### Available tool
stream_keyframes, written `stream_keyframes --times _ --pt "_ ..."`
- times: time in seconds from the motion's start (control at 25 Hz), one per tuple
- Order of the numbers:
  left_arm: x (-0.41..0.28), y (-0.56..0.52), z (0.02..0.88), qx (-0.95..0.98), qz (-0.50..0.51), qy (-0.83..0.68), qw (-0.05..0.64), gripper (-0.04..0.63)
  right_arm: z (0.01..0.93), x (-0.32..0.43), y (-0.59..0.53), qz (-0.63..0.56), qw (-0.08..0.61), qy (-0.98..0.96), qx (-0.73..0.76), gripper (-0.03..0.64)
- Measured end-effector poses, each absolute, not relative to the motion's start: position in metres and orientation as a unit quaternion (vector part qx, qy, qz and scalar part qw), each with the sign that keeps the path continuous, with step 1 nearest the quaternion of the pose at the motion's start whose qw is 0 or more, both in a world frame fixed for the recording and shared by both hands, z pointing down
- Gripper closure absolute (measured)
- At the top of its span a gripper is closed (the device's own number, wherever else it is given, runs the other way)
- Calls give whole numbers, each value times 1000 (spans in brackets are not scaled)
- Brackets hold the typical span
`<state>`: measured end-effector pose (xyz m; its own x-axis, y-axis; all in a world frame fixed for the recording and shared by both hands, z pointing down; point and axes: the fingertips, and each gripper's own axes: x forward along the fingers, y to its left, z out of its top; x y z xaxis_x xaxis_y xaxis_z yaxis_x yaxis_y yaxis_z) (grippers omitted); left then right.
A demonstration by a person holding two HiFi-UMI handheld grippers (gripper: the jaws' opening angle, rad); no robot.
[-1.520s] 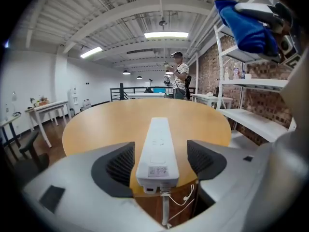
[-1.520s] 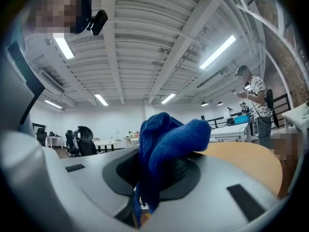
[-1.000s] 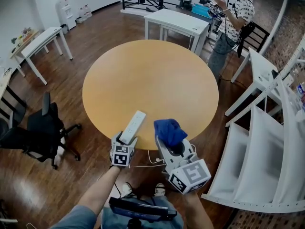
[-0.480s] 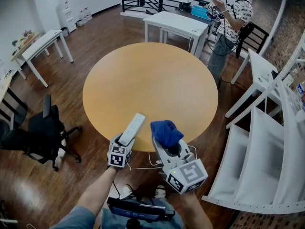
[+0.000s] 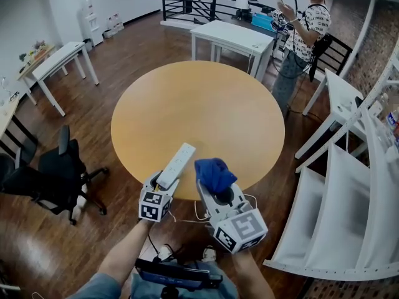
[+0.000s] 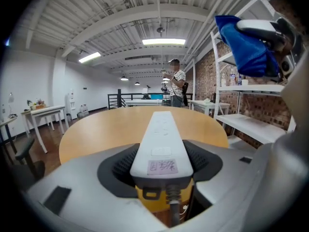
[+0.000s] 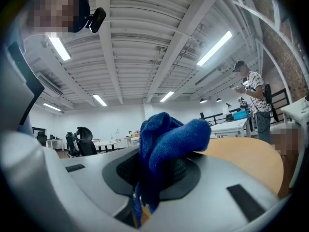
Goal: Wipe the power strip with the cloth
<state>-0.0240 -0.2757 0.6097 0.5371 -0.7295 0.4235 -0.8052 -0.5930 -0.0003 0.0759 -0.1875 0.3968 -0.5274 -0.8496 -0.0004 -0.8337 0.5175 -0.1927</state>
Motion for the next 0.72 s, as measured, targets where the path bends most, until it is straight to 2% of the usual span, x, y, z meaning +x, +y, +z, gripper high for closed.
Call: stream_keyframes --times 0.48,0.72 --pt "-10 -250 461 900 80 -429 -3 313 362 62 -186 -34 68 885 -460 546" --pt "-5 -229 408 900 55 -431 -42 313 346 57 -182 -19 80 889 -450 546"
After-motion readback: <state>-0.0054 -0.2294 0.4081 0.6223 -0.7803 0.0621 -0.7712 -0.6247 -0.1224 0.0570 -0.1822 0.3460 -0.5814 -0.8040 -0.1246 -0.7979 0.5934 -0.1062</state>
